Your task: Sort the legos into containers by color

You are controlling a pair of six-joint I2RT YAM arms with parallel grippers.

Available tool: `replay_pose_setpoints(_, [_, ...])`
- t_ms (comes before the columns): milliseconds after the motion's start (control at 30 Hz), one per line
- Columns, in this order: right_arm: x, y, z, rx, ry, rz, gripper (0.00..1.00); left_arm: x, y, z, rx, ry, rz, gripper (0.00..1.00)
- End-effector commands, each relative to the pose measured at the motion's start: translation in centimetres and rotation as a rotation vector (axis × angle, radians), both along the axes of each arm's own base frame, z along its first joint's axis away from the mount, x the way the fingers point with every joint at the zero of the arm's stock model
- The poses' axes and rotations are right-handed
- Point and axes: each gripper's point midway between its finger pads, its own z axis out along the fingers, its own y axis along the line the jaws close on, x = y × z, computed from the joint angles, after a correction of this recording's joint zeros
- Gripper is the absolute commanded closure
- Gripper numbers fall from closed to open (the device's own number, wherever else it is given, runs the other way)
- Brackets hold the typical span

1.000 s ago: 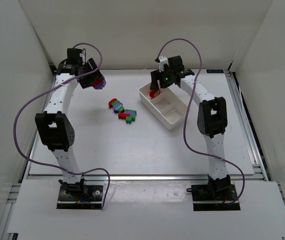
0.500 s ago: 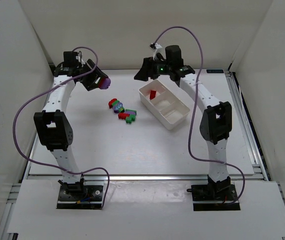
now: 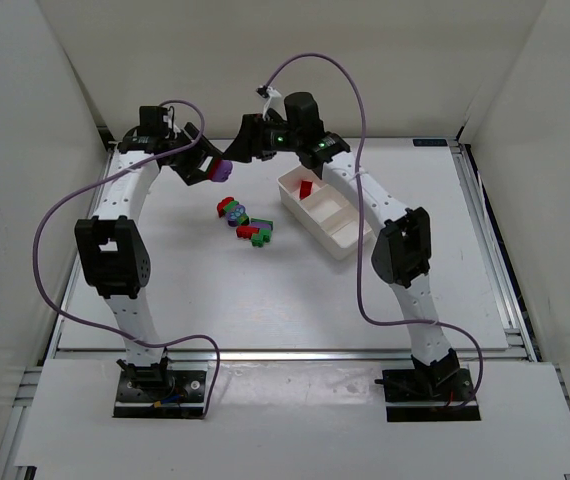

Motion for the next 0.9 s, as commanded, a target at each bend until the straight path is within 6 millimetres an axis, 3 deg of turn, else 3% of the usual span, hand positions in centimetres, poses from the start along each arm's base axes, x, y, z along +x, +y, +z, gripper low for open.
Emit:
replay_pose_setpoints(0, [0.4, 0.6, 0.0, 0.003, 0.029, -0.039, 0.21, 0.4, -0.6, 2.1, -0.013, -0.06, -0.012, 0.9])
replay_pose_setpoints(267, [0.7, 0.5, -2.8, -0.041, 0.108, -0.089, 0.2, 0.7, -1.0, 2.6, -0.042, -0.07, -0.016, 0.9])
replay_pose_setpoints(867, [0.3, 1.6, -5.5, -0.07, 0.115, -0.048, 0.22, 0.3, -2.4, 3.0, -0.086, -0.065, -0.038, 0.9])
